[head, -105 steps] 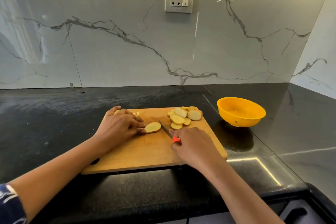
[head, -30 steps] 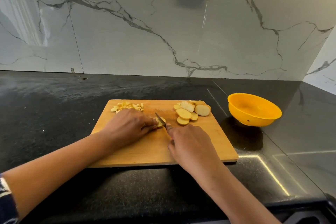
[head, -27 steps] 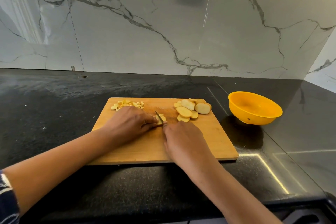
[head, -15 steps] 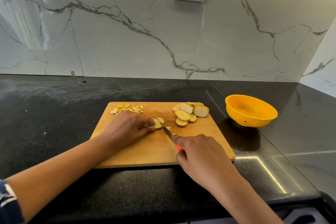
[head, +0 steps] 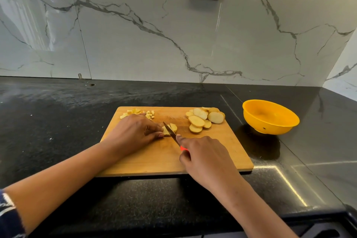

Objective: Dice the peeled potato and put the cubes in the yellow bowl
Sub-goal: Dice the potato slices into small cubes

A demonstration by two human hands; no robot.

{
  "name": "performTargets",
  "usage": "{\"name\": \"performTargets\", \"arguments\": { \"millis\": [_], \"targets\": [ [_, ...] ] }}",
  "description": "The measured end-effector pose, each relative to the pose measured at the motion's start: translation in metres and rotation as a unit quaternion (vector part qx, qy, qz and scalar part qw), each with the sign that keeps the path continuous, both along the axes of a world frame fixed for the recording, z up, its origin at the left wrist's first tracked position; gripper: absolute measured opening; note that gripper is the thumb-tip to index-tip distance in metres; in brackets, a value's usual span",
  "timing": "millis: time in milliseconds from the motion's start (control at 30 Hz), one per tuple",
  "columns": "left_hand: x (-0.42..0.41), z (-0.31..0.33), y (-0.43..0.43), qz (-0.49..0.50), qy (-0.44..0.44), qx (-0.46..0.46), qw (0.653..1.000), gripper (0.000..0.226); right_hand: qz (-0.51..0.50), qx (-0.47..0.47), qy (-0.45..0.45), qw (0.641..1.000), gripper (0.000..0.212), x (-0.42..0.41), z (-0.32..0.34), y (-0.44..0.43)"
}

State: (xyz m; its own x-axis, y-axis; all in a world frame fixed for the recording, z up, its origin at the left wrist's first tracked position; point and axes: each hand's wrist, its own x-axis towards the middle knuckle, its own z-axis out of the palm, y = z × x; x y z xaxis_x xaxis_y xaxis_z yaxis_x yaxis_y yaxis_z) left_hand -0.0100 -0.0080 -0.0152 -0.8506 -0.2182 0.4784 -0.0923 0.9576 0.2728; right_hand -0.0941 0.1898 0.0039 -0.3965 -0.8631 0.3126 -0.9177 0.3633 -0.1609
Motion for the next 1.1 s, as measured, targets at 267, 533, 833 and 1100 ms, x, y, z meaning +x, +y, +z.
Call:
{"name": "performTargets", "arguments": {
  "millis": [267, 533, 833, 1100],
  "targets": [
    [-0.001, 0.002, 0.002, 0.004, 0.01, -0.016, 1.0, 0.019, 0.005, 0.107, 0.066, 0.992, 0.026, 0.01, 0.006, -0.025],
    [0.0, 0.003, 0.003, -0.004, 0.01, -0.001, 1.0, 0.035, 0.01, 0.068, 0.036, 0.997, 0.051, 0.013, -0.002, 0.017],
    [0.005, 0.002, -0.01, 0.005, 0.011, 0.012, 1.0, 0.039, -0.007, -0.023, -0.026, 0.999, 0.05, 0.015, -0.002, 0.009],
    [0.002, -0.002, -0.012, -0.002, 0.033, -0.021, 0.999, 0.019, -0.009, 0.015, 0.014, 1.0, 0.045, 0.014, 0.0, -0.011]
  ]
}}
